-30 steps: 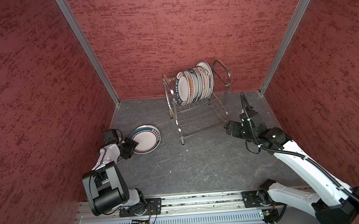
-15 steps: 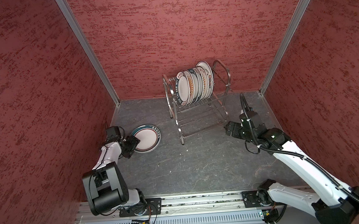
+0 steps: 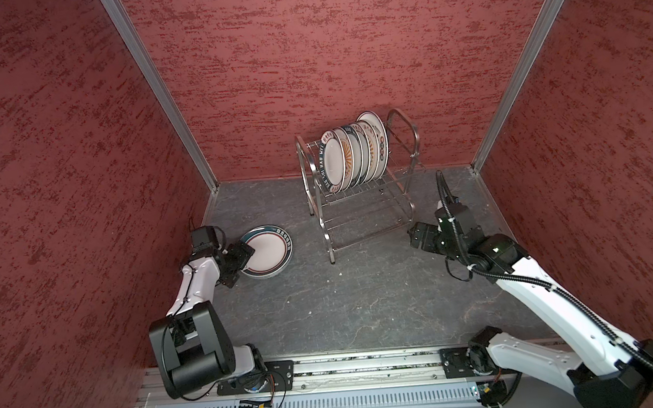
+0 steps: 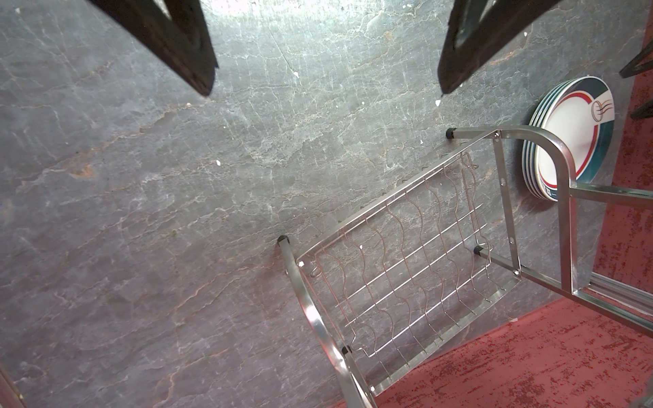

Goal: Unload the plates from the dish rack
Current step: Place the plate among the plates, then pick up the plate from the dish rack.

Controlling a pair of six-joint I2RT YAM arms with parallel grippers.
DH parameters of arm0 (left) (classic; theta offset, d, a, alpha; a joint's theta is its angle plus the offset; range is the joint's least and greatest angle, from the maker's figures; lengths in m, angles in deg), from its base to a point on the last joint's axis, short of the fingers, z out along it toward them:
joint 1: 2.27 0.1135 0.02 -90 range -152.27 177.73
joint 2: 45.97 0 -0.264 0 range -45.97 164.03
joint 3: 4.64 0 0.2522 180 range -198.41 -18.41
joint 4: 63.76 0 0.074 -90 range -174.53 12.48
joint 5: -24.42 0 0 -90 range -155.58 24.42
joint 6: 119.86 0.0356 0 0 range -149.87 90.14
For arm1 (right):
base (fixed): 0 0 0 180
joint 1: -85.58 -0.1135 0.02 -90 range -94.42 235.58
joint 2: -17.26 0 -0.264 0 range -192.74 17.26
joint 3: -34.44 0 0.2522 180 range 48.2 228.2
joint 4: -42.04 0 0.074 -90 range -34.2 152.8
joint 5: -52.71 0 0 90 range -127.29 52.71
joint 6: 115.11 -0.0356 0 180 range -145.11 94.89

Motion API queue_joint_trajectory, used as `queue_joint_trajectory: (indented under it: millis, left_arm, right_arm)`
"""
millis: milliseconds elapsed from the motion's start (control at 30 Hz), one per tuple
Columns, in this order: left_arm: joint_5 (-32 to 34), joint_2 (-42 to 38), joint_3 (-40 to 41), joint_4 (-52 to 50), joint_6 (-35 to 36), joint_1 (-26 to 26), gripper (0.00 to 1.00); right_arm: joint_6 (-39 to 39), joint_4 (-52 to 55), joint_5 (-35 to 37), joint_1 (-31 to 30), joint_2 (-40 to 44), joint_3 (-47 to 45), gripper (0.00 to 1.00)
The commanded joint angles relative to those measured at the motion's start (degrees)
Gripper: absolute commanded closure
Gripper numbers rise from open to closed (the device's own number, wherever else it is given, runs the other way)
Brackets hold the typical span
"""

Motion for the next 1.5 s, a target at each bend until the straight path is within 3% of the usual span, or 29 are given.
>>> queue_joint_trajectory:
  millis: [0,200,467,767,933,1200,1467]
  left_arm:
    - [1.1,-4.4,0.3,-3.2,0.9,0.7,0.00]
    - [1.4,-10.6,-1.6,-8.3,1.2,1.4,0.01]
    - [1.9,-16.8,-6.8,-14.1,0.8,-1.3,0.01]
    - [7.4,-21.0,-7.1,-13.2,-3.2,-16.7,0.00]
    - [10.6,-23.3,-6.4,-11.4,-5.8,-25.2,0.00]
    - [11.9,-23.6,-5.7,-9.0,-7.5,-34.3,0.01]
    - [13.0,-20.1,-5.8,-8.0,-7.3,-38.3,0.01]
  right_arm:
    - [2.9,0.5,1.3,0.4,0.1,2.9,0.01]
    - [9.8,2.4,3.7,0.7,-1.6,13.0,0.01]
    - [20.5,-0.9,-0.5,1.4,-9.8,32.1,0.01]
    - [23.8,-1.3,-11.0,2.2,-25.9,54.8,0.01]
    - [24.0,1.7,-13.3,2.9,-34.1,65.5,0.06]
    - [24.0,1.4,-14.0,4.6,-40.0,70.1,0.18]
    - [23.2,0.5,-17.2,7.2,-41.4,70.1,0.30]
